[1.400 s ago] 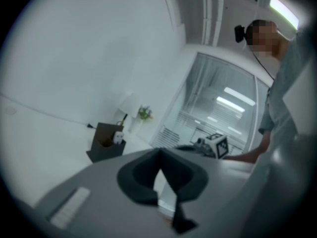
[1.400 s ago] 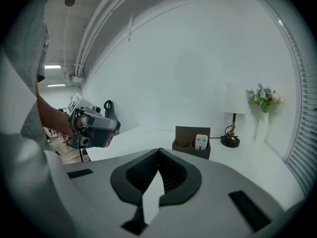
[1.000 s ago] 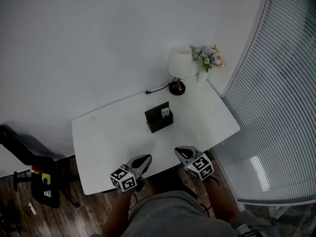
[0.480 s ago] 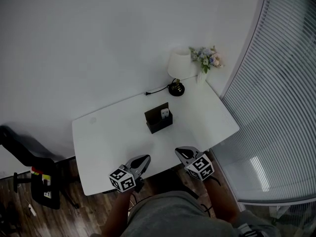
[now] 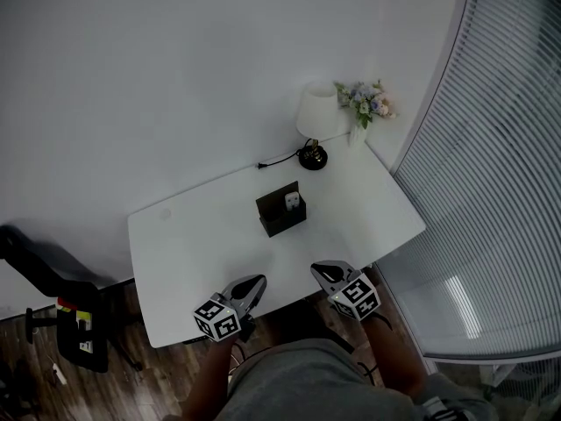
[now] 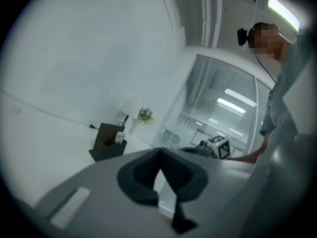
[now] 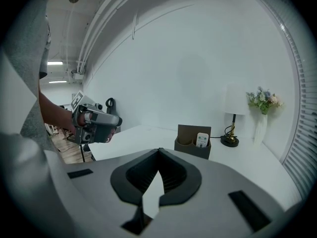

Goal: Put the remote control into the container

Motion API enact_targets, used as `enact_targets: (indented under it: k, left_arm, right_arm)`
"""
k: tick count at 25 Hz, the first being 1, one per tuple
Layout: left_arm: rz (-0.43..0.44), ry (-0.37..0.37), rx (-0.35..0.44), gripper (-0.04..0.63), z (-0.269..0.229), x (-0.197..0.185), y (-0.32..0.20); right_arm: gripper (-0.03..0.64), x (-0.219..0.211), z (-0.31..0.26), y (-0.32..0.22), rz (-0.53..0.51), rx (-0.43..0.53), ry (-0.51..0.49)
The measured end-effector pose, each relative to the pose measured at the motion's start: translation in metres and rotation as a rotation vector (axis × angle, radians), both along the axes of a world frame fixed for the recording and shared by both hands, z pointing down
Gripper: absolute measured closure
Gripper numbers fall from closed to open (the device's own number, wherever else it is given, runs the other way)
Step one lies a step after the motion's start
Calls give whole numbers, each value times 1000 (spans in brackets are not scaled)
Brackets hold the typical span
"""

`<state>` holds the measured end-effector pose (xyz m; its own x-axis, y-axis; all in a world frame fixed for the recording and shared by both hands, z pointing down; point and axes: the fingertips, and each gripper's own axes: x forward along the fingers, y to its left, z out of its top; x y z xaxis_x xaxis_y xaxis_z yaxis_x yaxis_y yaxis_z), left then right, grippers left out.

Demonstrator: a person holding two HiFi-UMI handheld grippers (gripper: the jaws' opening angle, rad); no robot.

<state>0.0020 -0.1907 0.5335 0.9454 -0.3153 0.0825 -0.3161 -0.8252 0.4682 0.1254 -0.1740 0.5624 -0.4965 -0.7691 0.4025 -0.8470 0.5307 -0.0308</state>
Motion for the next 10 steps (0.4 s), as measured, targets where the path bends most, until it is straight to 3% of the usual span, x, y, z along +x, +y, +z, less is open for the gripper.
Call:
enact_targets:
  k: [10]
  left_arm:
    - [-17,-7,-5,597,5,-5,-2]
  right_arm:
    - [600,4,14,4,5,-28,-8]
